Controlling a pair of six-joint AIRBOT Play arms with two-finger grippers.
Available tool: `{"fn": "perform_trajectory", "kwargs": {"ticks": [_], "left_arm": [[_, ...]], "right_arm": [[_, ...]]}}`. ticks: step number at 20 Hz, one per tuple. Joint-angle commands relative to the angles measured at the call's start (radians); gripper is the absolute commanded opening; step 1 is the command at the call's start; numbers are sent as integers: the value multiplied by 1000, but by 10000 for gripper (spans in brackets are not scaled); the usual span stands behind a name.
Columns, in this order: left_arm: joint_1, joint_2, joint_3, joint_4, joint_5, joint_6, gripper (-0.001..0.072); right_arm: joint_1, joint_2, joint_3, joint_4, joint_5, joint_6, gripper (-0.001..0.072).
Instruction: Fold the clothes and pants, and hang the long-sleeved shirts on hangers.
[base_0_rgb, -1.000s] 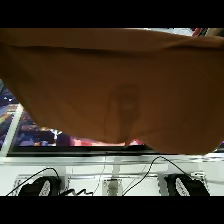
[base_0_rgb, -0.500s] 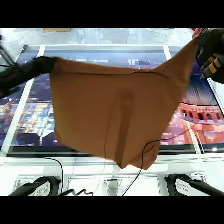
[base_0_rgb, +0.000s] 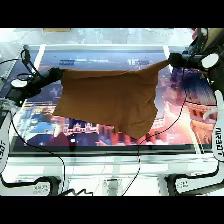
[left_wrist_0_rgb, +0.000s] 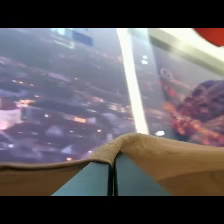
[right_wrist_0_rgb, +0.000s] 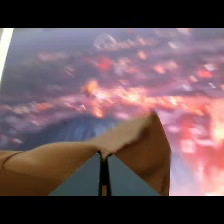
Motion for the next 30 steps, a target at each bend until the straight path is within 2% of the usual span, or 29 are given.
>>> {"fn": "perform_trajectory", "kwargs": {"ticks": [1,5,8,14,15,16,17,18,19,21,22,23,24,25,26,27,28,29,30], "left_arm": [[0,-40,1,56,76,25,11],[-1,-82,1,32,248,25,11],[-6,-116,3,23,274,25,10],[-14,-170,69,26,319,25,11],[-15,-171,69,27,328,25,38],[-15,-173,69,27,327,25,216],[-14,-174,69,27,327,25,515],[-13,-174,69,27,325,25,656],[-10,-172,69,27,296,25,657],[4,-164,69,79,154,25,646],[13,-155,69,149,58,25,601],[23,-142,69,235,-34,25,497],[32,-121,69,351,-125,25,463],[39,-97,69,473,-195,24,462],[41,-63,69,618,-251,4,354],[41,-26,69,753,-284,-31,237],[41,18,69,881,-306,-70,124],[41,61,69,966,-320,-93,33],[43,110,69,1030,-333,-96,10]], "right_arm": [[4,-53,-25,2,63,0,12],[43,-80,-75,2,130,0,13],[103,-88,-109,0,78,0,13],[179,-95,-108,-2,-124,2,13],[184,-95,-108,-1,-123,2,13],[184,-95,-108,-7,-121,0,30],[183,-95,-108,-8,-120,0,125],[183,-94,-108,-10,-120,1,322],[182,-93,-108,-19,-121,1,406],[182,-85,-107,-57,-109,1,406],[179,-78,-107,-72,-97,1,406],[175,-70,-105,-90,-75,0,405],[166,-60,-99,-117,-42,0,390],[154,-47,-97,-147,-10,0,383],[138,-30,-97,-171,26,0,326],[120,-11,-97,-192,60,0,125],[96,11,-97,-207,92,0,18],[71,31,-97,-212,122,-1,12],[43,51,-97,-216,154,-1,12]]}}
